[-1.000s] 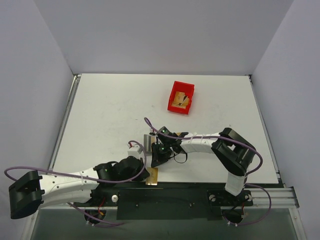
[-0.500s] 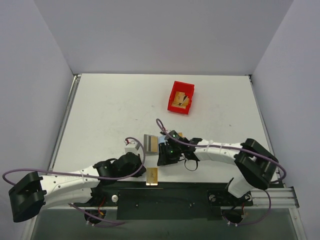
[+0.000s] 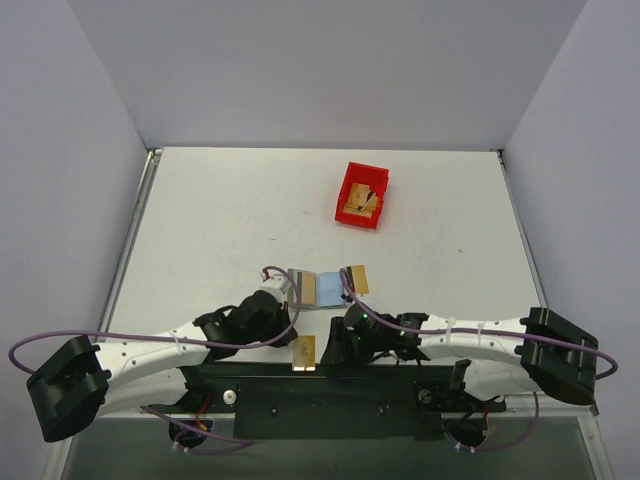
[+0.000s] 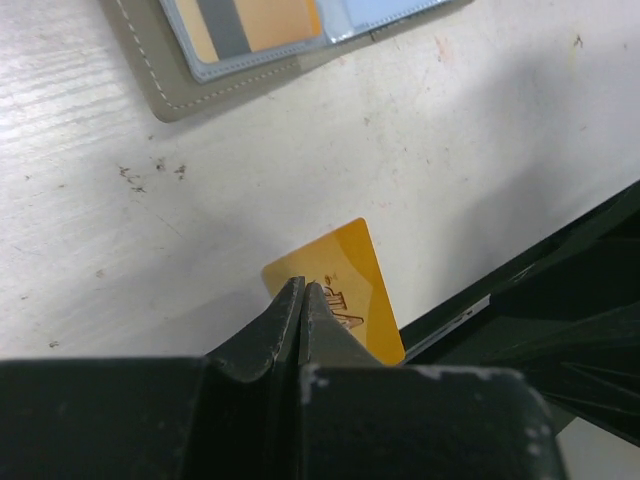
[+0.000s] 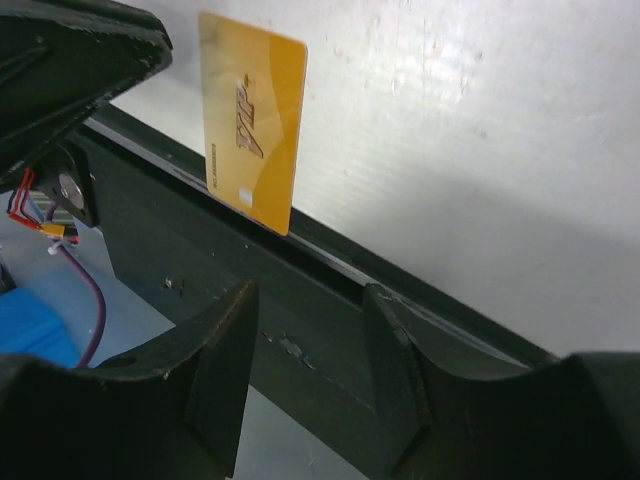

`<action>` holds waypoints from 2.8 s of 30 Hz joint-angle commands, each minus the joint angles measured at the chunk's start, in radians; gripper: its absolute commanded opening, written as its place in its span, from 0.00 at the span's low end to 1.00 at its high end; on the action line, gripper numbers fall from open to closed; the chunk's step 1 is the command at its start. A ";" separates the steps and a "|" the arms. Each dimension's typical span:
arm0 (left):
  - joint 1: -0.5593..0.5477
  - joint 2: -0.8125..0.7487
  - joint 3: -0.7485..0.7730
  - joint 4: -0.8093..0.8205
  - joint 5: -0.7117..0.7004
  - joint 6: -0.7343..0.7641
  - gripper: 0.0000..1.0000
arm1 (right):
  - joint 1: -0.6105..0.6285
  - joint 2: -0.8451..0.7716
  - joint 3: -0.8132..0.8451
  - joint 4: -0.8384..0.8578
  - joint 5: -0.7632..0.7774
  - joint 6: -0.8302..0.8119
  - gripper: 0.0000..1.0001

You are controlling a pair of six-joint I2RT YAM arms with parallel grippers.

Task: Put the credit cards into the card holder
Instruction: Pick up the credit card at the corner of the board.

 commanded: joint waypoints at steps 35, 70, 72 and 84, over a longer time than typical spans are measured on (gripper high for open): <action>-0.122 0.033 -0.085 0.026 0.051 -0.045 0.00 | 0.072 0.301 -0.125 0.508 0.083 0.324 0.34; 0.380 -0.107 0.395 0.122 0.294 0.086 0.77 | -0.531 -0.087 0.285 0.109 -0.524 -0.365 0.00; 0.392 -0.094 0.391 0.179 0.347 0.066 0.77 | -0.579 -0.056 0.280 0.218 -0.632 -0.316 0.00; 0.394 -0.010 0.368 0.365 0.485 -0.031 0.69 | -0.619 0.013 0.272 0.502 -0.815 -0.197 0.00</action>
